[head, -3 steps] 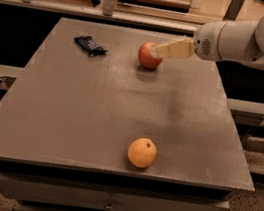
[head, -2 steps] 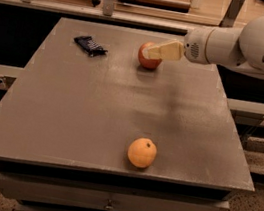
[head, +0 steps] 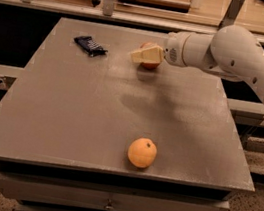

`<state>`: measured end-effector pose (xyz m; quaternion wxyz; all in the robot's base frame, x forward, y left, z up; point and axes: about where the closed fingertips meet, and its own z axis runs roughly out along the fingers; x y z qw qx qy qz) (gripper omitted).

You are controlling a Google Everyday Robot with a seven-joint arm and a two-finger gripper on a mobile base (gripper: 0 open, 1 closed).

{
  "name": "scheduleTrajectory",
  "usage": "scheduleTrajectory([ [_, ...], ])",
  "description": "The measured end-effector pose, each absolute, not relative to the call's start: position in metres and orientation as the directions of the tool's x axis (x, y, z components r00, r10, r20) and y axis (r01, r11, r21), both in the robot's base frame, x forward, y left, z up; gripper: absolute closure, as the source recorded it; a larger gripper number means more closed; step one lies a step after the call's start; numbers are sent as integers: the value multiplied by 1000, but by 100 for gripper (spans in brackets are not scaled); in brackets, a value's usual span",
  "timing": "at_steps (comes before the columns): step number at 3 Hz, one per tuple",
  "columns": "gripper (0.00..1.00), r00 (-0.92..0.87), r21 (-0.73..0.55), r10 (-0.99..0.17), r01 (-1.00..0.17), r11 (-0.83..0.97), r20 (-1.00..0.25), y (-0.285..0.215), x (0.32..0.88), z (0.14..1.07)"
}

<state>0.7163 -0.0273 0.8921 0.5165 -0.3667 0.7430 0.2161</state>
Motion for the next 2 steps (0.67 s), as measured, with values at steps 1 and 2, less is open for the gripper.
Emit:
scheduleTrajectory([
  [1, 0, -197, -58, -324, -770, 636, -925, -25, 717, 890],
  [2, 15, -216, -50, -334, -770, 636, -917, -22, 717, 881],
])
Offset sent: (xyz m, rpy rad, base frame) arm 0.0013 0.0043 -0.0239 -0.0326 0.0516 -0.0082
